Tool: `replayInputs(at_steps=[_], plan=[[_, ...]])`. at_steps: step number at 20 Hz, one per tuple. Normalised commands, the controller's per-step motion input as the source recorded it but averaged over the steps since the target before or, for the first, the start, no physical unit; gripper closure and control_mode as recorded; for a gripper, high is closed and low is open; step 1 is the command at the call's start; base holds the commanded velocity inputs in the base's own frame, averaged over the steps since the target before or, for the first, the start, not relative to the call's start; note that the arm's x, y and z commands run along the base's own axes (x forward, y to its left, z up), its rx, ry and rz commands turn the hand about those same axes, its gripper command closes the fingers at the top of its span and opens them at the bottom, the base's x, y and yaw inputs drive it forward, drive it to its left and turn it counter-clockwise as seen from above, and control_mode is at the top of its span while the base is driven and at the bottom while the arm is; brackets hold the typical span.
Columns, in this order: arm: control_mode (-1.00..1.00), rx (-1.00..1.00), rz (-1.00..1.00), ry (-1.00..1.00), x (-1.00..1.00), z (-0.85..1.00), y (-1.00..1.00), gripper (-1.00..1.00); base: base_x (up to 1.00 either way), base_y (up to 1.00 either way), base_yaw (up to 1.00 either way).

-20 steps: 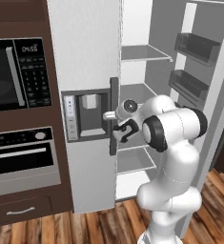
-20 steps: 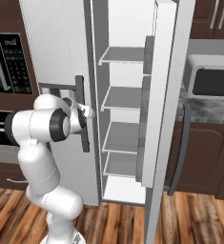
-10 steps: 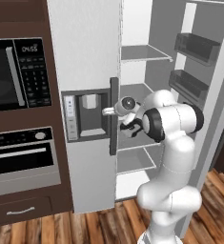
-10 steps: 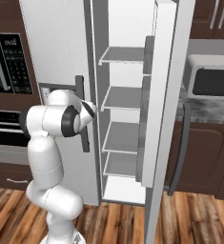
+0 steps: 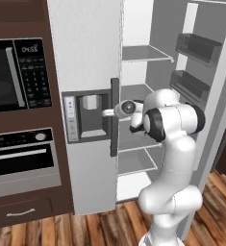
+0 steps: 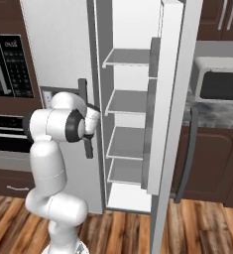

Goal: Place one of the steaks on the plate and the other in the bowl. Then place the bowl in the fridge.

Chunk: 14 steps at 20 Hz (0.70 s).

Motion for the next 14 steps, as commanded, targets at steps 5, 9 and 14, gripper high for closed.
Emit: replayInputs(at_steps=[5, 9, 14], plan=[[-1.00, -0.03, -0.08, 0.02, -0.04, 0.01, 0.07, 1.00, 0.00, 0.00, 0.00], [-1.00, -0.04, -0.15, 0.00, -0.22, 0.00, 0.01, 1.00, 0.00, 0.00, 0.00], [-1.00, -0.03, -0.22, 0.00, -0.42, 0.02, 0.13, 1.00, 0.00, 0.00, 0.00]])
